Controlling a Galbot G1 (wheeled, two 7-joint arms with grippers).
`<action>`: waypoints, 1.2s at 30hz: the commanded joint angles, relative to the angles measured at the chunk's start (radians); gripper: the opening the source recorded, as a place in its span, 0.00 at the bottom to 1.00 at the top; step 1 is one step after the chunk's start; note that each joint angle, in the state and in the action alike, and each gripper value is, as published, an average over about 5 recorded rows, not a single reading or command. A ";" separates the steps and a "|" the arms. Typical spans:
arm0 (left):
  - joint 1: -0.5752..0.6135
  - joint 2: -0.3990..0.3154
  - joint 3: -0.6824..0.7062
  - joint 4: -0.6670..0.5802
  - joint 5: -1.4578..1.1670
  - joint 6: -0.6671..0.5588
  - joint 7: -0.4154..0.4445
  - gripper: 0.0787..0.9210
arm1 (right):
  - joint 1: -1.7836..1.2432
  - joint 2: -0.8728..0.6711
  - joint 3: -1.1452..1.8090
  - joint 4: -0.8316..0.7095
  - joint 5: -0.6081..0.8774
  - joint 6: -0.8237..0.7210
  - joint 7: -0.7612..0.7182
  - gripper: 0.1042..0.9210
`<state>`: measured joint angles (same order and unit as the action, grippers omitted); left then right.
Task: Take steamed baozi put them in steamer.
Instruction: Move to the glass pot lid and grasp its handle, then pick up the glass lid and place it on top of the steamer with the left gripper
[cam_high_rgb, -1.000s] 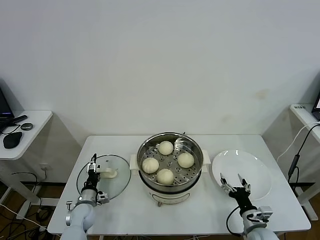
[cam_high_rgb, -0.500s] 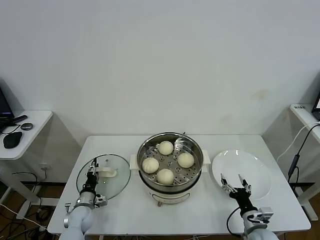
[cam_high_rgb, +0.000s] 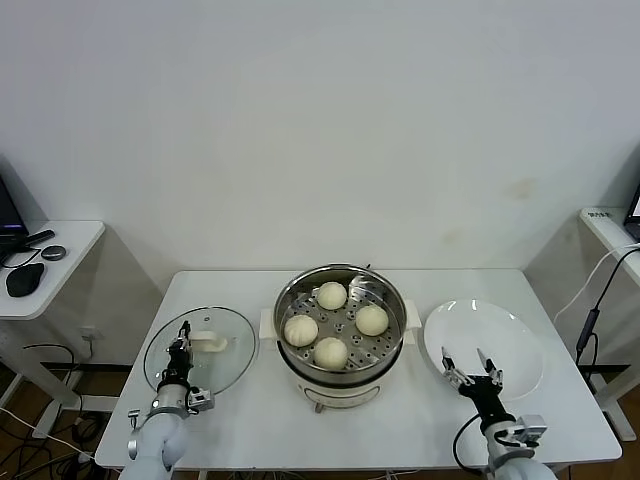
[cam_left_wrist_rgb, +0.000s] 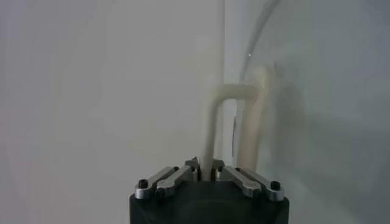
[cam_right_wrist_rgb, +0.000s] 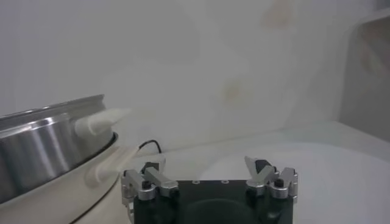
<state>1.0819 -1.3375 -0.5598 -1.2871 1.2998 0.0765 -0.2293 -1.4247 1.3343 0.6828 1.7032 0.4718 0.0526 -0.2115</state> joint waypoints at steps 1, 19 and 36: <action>0.113 -0.009 0.002 -0.309 -0.061 0.258 0.130 0.11 | 0.001 -0.001 -0.004 0.003 0.001 0.001 0.000 0.88; 0.171 -0.202 -0.013 -0.664 0.168 0.613 0.317 0.11 | -0.013 0.002 0.015 0.016 0.005 0.004 -0.001 0.88; 0.104 -0.265 0.329 -0.717 0.301 0.605 0.429 0.11 | -0.047 0.014 0.058 0.022 -0.015 0.007 -0.002 0.88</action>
<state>1.2134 -1.5581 -0.4471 -1.9597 1.5179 0.6476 0.1333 -1.4613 1.3450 0.7234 1.7233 0.4657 0.0590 -0.2139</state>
